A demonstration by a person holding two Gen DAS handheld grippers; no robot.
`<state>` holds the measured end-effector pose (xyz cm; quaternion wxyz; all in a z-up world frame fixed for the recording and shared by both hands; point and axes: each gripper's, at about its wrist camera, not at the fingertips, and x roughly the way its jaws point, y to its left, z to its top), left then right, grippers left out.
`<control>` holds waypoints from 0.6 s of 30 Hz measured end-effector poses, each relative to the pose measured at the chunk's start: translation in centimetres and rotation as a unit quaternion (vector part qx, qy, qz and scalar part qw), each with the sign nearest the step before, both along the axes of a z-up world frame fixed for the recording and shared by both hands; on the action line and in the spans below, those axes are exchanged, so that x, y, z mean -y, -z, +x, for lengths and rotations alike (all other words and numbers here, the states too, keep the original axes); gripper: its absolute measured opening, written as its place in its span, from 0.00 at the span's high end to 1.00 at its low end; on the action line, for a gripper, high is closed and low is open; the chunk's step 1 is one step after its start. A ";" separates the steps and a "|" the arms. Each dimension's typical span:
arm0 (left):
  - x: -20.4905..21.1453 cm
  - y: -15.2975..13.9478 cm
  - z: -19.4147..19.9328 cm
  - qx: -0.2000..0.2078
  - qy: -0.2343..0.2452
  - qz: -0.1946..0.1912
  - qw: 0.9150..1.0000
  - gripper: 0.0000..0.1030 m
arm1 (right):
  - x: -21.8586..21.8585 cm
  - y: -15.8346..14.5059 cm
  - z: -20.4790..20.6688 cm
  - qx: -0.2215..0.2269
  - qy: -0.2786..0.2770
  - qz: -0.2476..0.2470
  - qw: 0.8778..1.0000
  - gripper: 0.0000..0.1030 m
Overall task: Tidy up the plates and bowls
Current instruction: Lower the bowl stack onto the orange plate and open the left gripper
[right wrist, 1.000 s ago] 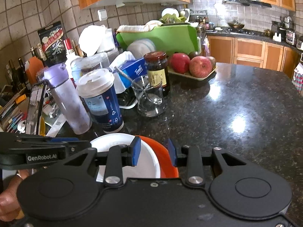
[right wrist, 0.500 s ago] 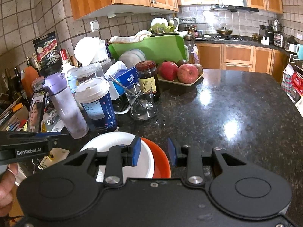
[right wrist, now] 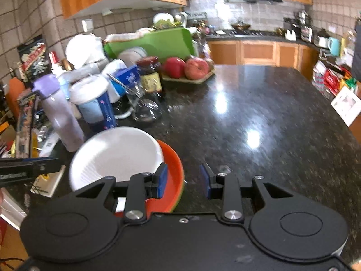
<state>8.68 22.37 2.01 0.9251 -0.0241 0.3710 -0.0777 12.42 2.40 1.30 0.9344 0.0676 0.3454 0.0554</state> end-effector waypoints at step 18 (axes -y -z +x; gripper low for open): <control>-0.9 4.2 4.2 -0.088 0.002 -0.013 0.996 0.67 | -0.7 4.2 4.0 -0.068 0.004 0.009 0.998 0.74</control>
